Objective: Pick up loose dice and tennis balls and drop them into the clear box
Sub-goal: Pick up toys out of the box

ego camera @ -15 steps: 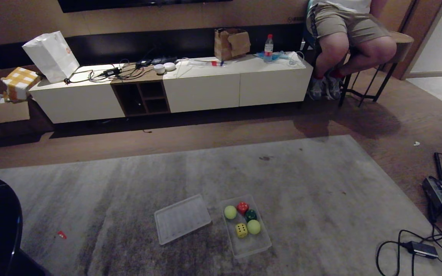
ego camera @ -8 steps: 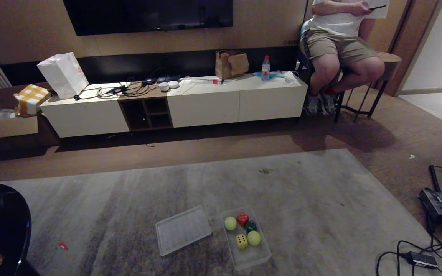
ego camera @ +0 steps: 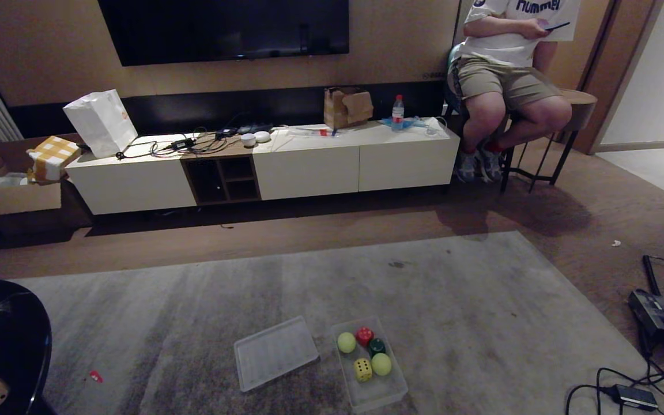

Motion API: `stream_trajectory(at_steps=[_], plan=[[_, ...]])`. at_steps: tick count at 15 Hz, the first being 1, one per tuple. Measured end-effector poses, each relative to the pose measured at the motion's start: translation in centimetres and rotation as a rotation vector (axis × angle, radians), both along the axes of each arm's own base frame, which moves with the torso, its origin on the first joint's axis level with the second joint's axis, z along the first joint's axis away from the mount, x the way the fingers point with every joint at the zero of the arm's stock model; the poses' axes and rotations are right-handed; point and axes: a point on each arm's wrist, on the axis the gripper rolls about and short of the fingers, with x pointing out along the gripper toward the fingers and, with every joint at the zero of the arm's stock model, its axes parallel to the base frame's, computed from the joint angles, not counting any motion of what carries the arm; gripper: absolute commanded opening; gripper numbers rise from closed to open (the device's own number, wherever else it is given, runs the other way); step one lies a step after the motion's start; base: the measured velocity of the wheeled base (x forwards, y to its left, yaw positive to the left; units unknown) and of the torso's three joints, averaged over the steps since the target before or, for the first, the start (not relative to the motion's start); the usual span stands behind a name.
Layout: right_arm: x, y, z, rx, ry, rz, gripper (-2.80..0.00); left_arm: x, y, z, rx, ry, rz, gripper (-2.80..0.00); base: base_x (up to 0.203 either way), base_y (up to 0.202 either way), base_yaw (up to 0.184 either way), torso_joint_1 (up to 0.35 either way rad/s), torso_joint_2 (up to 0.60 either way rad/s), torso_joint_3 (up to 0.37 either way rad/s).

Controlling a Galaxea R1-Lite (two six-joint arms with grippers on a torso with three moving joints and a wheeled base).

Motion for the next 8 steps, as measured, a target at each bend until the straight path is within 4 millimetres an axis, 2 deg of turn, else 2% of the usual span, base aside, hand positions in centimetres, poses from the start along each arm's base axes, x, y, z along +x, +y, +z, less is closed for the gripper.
stream_trajectory(at_steps=[8], plan=[[0.02,-0.01,-0.01,0.000,-0.005,-0.003,-2.80,0.00,0.00,0.01,-0.005,-0.001,0.001,-2.80,0.000,0.000,0.000,0.000,0.00,0.000]])
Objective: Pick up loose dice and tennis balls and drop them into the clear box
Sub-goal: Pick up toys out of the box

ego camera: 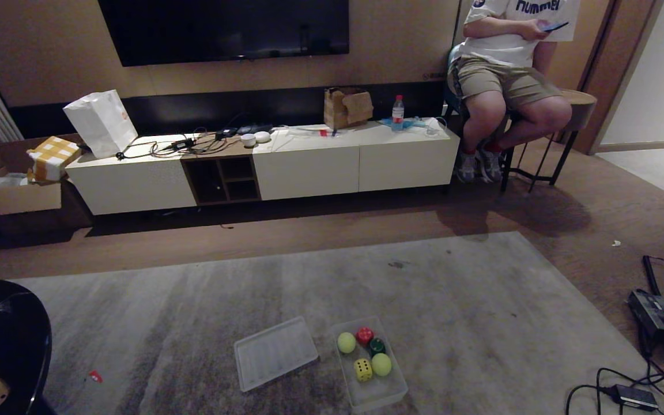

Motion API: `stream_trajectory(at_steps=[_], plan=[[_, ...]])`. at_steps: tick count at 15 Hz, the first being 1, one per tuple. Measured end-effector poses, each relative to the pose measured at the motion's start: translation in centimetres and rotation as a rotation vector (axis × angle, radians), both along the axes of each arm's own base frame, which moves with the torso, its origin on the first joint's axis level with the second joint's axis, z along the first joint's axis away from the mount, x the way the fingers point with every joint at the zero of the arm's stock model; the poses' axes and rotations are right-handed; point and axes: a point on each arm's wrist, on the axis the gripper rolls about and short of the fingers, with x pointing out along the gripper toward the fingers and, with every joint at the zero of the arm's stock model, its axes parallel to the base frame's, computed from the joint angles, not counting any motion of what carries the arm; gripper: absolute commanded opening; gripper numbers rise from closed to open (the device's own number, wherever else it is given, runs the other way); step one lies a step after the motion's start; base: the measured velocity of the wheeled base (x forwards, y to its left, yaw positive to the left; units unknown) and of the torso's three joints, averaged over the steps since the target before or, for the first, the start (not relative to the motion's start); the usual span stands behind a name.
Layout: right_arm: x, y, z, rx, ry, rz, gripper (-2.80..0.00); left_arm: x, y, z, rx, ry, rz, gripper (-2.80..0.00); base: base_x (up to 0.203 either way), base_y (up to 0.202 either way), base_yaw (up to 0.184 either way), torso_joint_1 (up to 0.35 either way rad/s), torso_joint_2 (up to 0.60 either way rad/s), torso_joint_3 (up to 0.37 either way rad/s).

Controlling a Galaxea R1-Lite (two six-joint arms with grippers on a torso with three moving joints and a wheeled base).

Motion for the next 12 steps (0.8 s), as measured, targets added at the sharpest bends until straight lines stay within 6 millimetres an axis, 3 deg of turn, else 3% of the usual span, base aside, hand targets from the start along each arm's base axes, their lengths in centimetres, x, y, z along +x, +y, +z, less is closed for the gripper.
stream_trajectory(at_steps=[8,12], plan=[[0.00,0.00,0.00,0.005,-0.001,-0.002,-2.80,0.00,0.00,0.00,-0.001,-0.001,0.000,-2.80,0.000,0.000,0.000,0.000,0.00,0.000],[0.00,0.00,0.00,0.003,-0.001,-0.001,-2.80,0.00,0.00,0.00,-0.001,-0.001,0.001,-2.80,-0.002,0.006,-0.135,0.002,0.00,0.002]])
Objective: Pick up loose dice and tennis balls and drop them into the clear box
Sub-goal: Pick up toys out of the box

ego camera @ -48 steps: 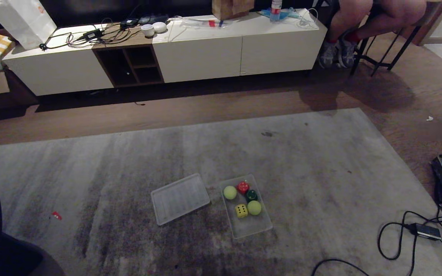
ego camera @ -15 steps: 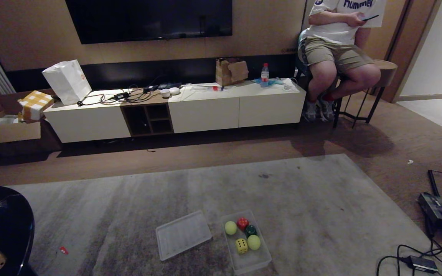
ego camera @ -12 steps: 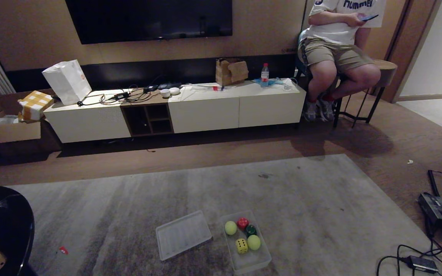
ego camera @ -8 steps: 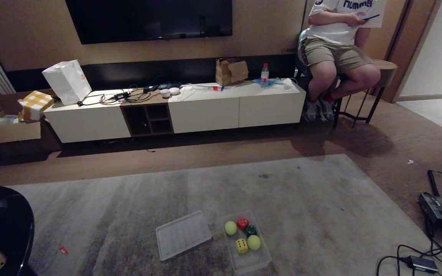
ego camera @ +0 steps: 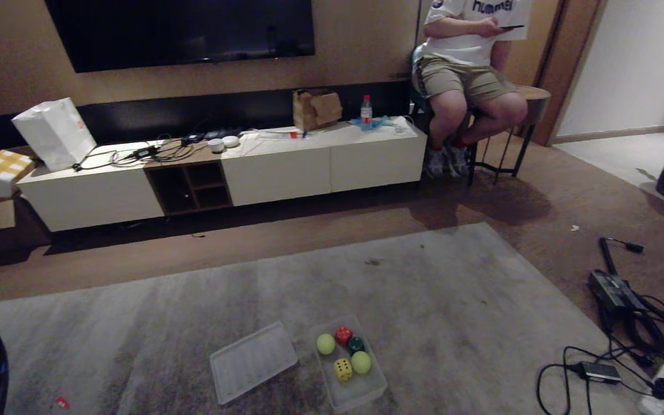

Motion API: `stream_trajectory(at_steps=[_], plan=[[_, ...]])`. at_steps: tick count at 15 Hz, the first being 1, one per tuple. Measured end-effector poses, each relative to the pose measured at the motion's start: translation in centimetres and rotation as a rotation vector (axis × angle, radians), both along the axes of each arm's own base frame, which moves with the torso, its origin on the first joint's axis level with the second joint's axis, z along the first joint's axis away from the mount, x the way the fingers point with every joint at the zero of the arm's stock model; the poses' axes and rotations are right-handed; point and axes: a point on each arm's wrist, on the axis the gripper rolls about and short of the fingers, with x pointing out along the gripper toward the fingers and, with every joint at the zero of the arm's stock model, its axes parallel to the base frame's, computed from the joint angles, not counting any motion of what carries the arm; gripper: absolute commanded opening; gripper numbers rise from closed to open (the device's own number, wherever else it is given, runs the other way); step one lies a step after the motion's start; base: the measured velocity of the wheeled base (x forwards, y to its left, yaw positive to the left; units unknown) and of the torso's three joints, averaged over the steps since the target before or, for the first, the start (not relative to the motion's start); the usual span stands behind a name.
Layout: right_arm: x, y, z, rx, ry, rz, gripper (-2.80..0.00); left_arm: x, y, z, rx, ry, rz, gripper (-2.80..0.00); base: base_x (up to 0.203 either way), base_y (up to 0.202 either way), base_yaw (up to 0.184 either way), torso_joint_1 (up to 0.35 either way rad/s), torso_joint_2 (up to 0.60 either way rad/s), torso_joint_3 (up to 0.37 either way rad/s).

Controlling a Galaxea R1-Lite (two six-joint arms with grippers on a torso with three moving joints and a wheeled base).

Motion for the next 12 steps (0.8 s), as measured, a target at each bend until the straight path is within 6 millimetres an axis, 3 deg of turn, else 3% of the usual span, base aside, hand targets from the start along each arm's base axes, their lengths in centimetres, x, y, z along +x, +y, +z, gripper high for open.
stream_trajectory(at_steps=[5,12], plan=[[0.00,0.00,0.00,0.006,0.000,-0.002,-2.80,0.00,0.00,0.00,0.000,0.000,0.000,-2.80,-0.001,0.002,-0.062,0.001,0.00,0.002],[-0.01,-0.01,0.01,0.010,0.001,-0.003,-2.80,0.00,0.00,0.00,0.000,0.000,-0.001,-2.80,-0.001,-0.009,0.143,0.003,0.00,0.001]])
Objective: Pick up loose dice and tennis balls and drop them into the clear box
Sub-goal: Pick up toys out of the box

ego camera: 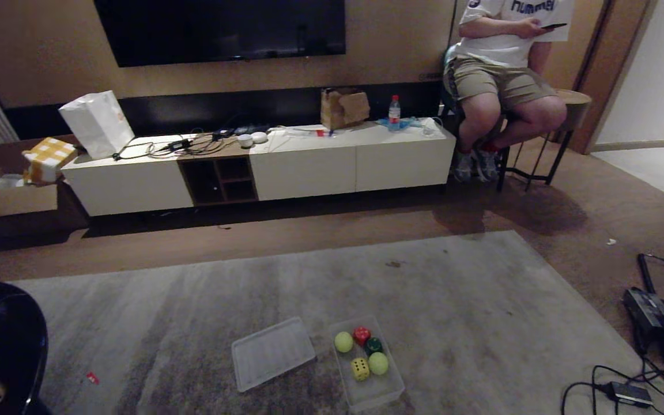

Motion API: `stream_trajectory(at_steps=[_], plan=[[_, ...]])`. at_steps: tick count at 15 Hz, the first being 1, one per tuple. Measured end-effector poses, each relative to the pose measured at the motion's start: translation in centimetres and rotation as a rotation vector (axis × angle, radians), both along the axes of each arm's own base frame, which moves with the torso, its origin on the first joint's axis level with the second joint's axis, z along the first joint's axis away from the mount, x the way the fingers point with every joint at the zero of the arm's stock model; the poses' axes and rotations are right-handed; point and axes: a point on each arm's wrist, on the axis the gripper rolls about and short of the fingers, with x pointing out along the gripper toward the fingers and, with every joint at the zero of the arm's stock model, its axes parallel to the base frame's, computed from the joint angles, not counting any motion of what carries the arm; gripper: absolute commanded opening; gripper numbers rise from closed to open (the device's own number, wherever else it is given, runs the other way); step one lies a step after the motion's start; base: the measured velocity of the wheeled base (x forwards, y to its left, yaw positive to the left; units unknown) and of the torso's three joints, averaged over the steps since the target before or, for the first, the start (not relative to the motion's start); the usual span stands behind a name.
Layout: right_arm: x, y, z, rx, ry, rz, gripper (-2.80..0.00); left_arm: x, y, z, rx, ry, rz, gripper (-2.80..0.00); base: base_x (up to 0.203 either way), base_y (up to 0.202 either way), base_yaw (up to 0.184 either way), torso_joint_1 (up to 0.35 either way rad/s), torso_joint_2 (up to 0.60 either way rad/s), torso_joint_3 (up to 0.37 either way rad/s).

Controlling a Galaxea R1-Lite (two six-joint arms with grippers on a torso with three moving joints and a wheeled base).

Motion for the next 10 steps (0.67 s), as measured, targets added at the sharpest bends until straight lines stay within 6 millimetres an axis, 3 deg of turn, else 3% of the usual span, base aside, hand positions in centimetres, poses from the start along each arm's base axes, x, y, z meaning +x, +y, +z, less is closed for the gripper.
stream_trajectory(at_steps=[10], plan=[[0.00,0.00,-0.01,0.001,0.000,-0.001,-2.80,0.00,0.00,0.00,-0.001,0.000,0.000,-2.80,0.000,-0.010,0.165,0.002,0.00,0.003]])
